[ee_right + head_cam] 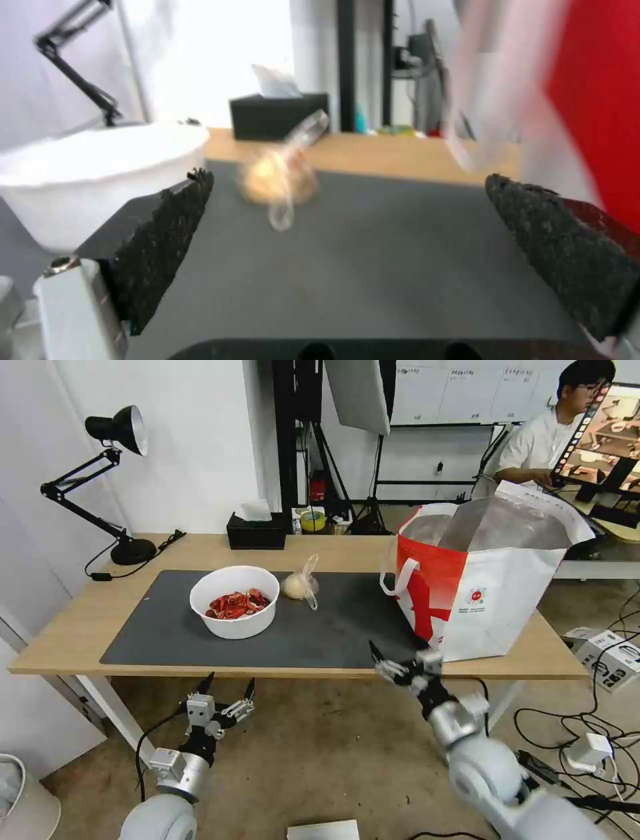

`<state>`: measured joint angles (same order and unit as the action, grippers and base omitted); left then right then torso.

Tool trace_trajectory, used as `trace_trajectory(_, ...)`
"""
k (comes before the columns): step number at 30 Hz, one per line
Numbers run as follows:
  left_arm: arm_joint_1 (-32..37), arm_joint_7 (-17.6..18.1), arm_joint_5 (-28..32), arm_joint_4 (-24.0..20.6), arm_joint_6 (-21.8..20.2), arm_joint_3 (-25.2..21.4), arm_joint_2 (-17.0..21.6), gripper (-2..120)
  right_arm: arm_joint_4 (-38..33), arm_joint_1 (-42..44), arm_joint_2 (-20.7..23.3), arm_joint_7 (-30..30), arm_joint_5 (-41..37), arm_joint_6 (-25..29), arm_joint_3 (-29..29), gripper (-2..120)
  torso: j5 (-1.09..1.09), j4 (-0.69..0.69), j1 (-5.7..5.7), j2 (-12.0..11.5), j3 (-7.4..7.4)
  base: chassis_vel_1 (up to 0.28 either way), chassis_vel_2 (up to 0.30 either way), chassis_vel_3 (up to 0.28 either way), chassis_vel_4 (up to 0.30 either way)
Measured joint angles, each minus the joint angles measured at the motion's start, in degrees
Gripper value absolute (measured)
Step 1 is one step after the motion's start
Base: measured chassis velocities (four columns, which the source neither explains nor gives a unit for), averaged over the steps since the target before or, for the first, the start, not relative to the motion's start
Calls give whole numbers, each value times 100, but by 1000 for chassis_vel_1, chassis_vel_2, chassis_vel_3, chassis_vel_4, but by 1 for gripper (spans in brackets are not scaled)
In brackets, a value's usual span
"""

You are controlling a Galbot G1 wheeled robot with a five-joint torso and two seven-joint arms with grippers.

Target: Pick up the trash from the table and place it into the takeout bag.

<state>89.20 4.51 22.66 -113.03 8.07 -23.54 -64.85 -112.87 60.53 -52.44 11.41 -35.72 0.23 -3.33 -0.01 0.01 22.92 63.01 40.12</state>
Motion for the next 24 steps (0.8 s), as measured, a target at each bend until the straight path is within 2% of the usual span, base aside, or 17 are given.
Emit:
trace_trajectory(5,3,-1,2,-1,5,-53,7,100,302,-1122,-38,181,-431,-303,703,100,1,0,0,0,-1,0,0,0,0)
trace_trajectory(6,3,-1,2,-1,5,-53,7,100,302,-1122,-38,181,-431,-303,703,100,1,0,0,0,-1,0,0,0,0)
trace_trajectory(9,21,-1,3,-8,5,-85,3,100,677,-1936,-170,375,-746,-514,1230,100,0,-1,0,0,0,0,0,0,0)
trace_trajectory(12,30,-1,3,-9,4,-104,-3,100,788,-2181,-214,440,-851,-556,1382,100,2,-1,0,0,0,0,0,0,0)
trace_trajectory(15,47,-1,4,-9,2,-130,-8,100,1350,-3077,-465,625,-1172,-685,1901,100,0,0,0,0,0,0,0,0,0)
trace_trajectory(21,46,-1,6,-7,-1,-131,-23,100,2125,-3884,-893,889,-1655,-903,2282,100,1,0,0,0,0,0,0,0,0)
trace_trajectory(24,60,-1,6,7,-2,-131,-35,100,2776,-4396,-1290,1061,-1939,-1211,2460,100,0,0,0,0,0,0,0,0,0)
